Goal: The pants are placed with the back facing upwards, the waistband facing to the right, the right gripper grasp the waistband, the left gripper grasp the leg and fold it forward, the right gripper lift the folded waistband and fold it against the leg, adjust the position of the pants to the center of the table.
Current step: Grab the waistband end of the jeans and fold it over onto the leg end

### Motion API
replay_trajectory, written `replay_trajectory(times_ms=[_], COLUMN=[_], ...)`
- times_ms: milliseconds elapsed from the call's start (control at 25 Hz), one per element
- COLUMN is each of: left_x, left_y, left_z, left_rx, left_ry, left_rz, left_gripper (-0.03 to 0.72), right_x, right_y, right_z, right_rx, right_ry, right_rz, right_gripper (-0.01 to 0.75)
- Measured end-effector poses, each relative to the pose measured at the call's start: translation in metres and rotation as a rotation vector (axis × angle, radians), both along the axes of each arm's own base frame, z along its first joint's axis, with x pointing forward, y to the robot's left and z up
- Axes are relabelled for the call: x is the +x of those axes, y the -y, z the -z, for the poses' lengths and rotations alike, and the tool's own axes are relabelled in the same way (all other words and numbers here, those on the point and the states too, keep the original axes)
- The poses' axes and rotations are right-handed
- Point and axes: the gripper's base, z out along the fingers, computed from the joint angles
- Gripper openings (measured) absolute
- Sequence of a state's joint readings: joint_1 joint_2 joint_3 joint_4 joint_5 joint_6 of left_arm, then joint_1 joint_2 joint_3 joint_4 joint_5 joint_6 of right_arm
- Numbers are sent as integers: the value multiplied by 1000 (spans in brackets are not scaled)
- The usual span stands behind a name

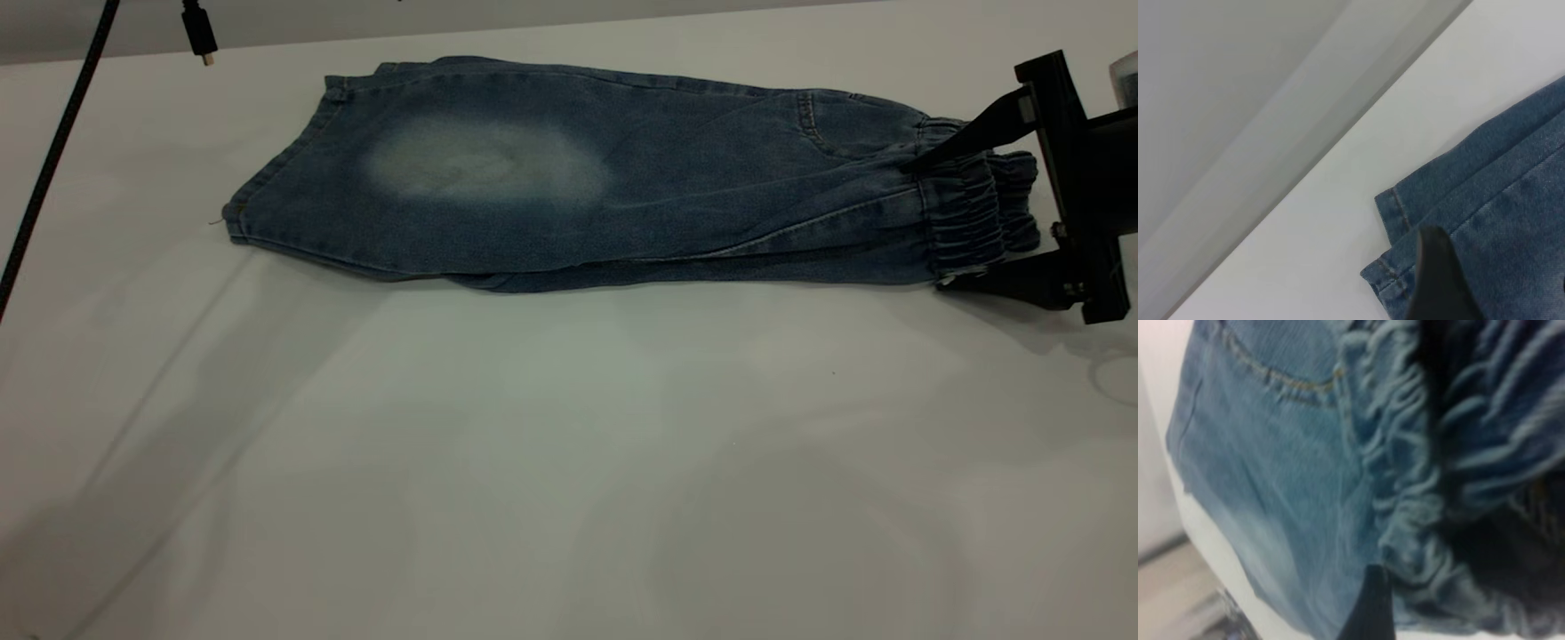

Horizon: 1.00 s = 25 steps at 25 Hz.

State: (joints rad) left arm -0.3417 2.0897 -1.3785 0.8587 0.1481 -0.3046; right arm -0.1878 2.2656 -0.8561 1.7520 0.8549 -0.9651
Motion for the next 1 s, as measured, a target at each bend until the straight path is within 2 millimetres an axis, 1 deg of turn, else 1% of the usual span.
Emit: replay_trajectory(times_ms=[120, 360, 520, 640, 720, 800, 1000], left_x=[0, 0, -1, -2, -2, -2, -4], left_y=[0, -1, 1, 2, 2, 2, 5], left_z=[0, 0, 1, 1, 1, 1, 1], left_rx=[4, 4, 0, 4, 5, 4, 8], left_ry=[-3, -6, -11, -13, -15, -15, -20], left_rz=[-4, -9, -16, -15, -18, -19, -17], left_gripper=[403, 403, 403, 403, 403, 403, 403], right_x=[2, 9, 20, 26, 26, 27, 26], right_y=[1, 8, 14, 17, 18, 20, 23], right_z=[0, 2, 0, 0, 1, 2, 4], right_rx=[-24, -93, -152, -176, -188, -208, -241], right_ry=[35, 4, 23, 25, 12, 5, -6], right_rz=[-33, 20, 40, 53, 68, 72, 77], right_gripper=[596, 587, 577, 541, 487, 412, 185])
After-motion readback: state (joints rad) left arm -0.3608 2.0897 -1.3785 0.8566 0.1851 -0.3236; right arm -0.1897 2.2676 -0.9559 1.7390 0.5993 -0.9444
